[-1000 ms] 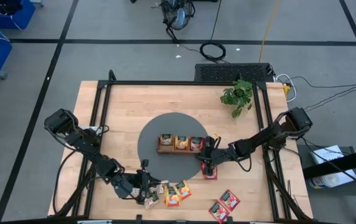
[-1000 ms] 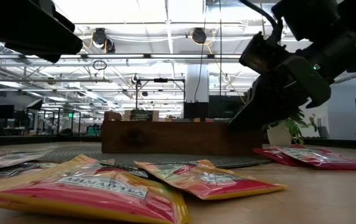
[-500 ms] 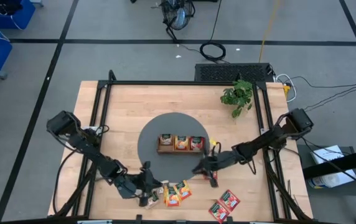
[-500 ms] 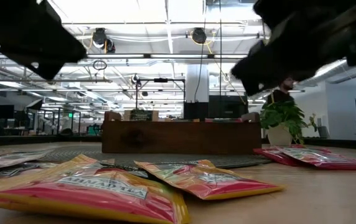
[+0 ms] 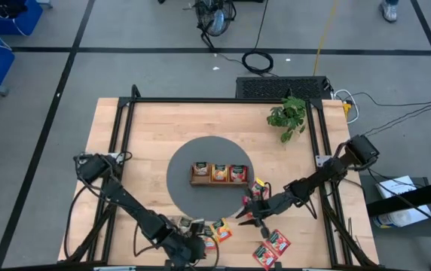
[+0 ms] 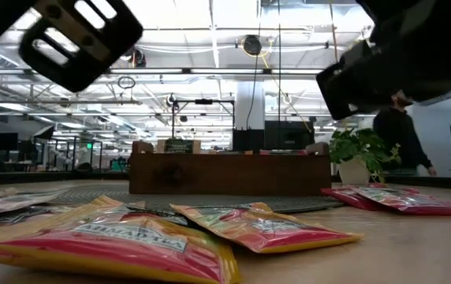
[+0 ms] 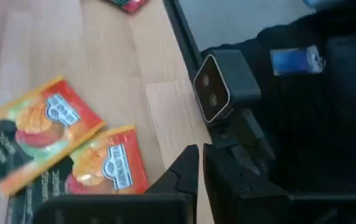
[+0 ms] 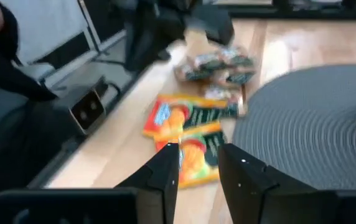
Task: Pick & Place Tea
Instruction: Put the middle yellow tea sachet into the middle section of the wooden organizer
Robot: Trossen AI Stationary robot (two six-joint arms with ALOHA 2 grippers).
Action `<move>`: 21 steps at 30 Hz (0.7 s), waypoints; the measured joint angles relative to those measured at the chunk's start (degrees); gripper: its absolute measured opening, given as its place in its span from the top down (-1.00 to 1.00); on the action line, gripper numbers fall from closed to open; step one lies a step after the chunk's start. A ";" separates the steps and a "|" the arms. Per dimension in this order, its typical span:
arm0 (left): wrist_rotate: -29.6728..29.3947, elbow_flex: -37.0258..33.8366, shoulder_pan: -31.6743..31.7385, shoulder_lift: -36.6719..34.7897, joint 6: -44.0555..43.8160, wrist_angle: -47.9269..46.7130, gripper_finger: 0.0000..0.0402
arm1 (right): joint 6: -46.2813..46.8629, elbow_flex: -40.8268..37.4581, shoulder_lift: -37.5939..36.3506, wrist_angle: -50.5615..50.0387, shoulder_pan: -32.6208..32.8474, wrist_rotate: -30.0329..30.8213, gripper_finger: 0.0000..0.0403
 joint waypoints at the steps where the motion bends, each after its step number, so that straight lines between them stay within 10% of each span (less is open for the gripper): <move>1: -0.02 0.02 0.06 -0.08 -1.49 -0.91 0.85 | 0.00 0.00 1.16 1.16 0.13 0.03 0.51; 21: 4.19 0.01 1.81 5.85 -10.44 -0.46 0.85 | 1.43 0.02 10.10 13.03 -0.90 -0.01 0.52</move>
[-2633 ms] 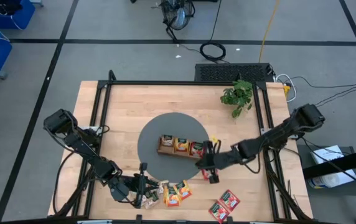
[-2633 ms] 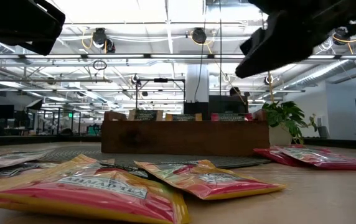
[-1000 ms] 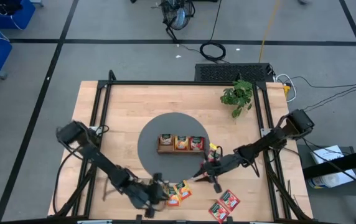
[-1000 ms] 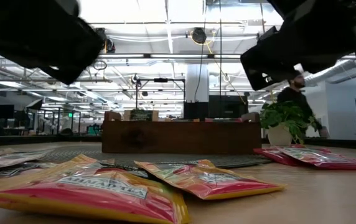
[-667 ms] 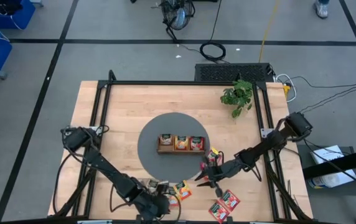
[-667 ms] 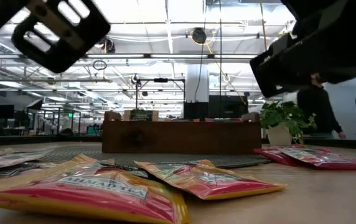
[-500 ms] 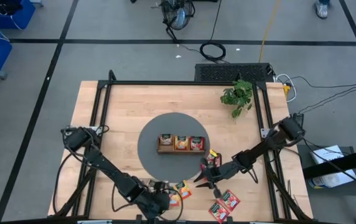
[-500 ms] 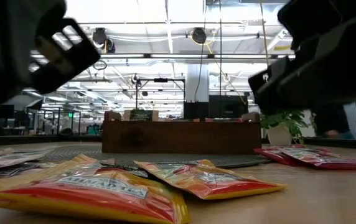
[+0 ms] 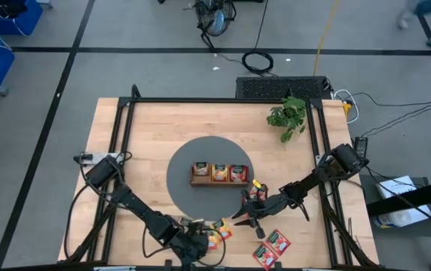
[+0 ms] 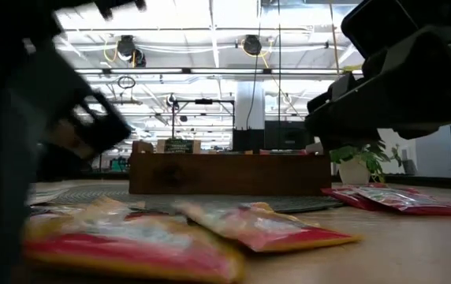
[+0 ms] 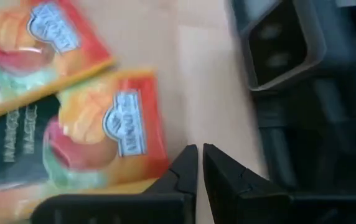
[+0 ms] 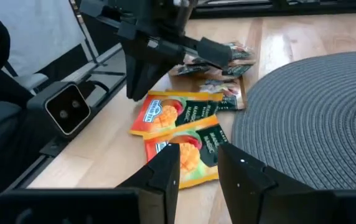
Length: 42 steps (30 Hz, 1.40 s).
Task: Pick & Place Tea
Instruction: Put the middle yellow tea sachet into the middle section of the wooden organizer
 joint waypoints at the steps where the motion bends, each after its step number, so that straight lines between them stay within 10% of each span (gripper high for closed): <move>1: -0.05 0.04 0.24 0.02 0.02 -0.28 0.85 | -0.12 0.00 0.04 -0.08 0.00 0.00 0.52; 25: -5.48 -0.07 4.37 0.31 5.16 -3.33 0.85 | 1.79 0.15 0.00 -1.85 -0.85 -2.73 0.50; 42: -9.99 -0.20 3.68 -1.67 10.28 -1.84 0.85 | 5.83 13.35 0.41 -28.92 -6.07 -3.06 0.46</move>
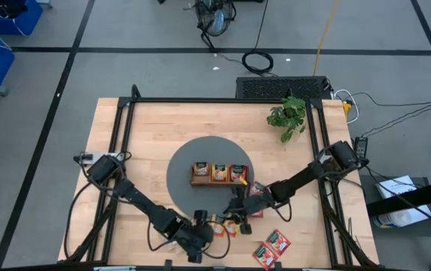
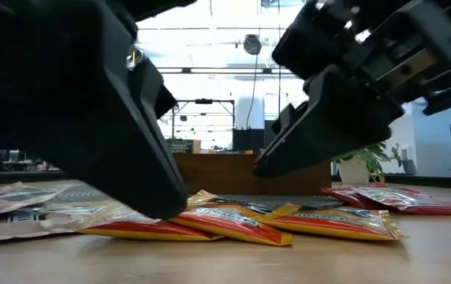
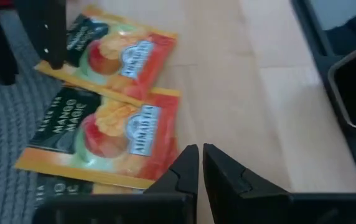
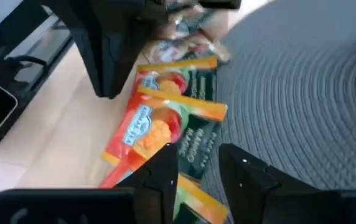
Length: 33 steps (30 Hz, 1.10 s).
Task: Pick & Place Tea
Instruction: Put the middle yellow tea sachet into the middle section of the wooden organizer
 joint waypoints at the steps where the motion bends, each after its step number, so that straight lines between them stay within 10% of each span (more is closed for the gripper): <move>1: -0.14 0.00 0.32 0.00 -0.44 -0.30 0.85 | 0.62 0.00 0.00 -0.62 -0.20 -0.02 0.44; 33: -0.99 0.28 3.67 3.45 -3.15 -0.21 0.85 | 6.02 0.02 5.42 2.45 -3.59 -9.96 0.41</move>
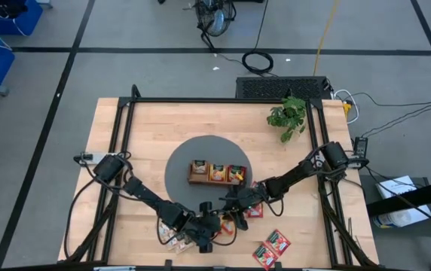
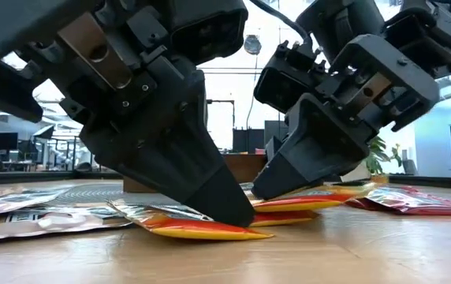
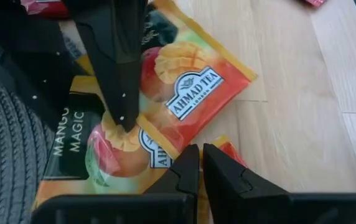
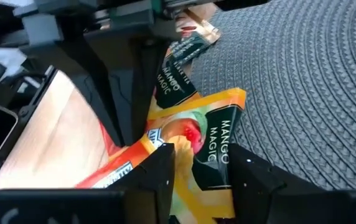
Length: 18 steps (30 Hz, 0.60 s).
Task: Pick & Place Tea
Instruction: Put the middle yellow tea sachet into the middle section of the wooden organizer
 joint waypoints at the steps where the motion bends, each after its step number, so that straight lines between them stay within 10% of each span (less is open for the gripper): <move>1: 0.00 0.00 0.00 0.00 0.00 -0.09 0.85 | -0.51 -0.01 0.00 -0.01 0.04 0.00 0.44; 10: -1.03 -0.08 -0.02 0.10 0.51 0.19 0.85 | -7.13 -0.18 0.26 4.21 0.31 -0.64 0.94; 18: 0.56 -0.48 -2.16 -3.32 5.57 1.11 0.84 | -13.37 -0.22 -2.10 4.42 1.02 -0.17 0.98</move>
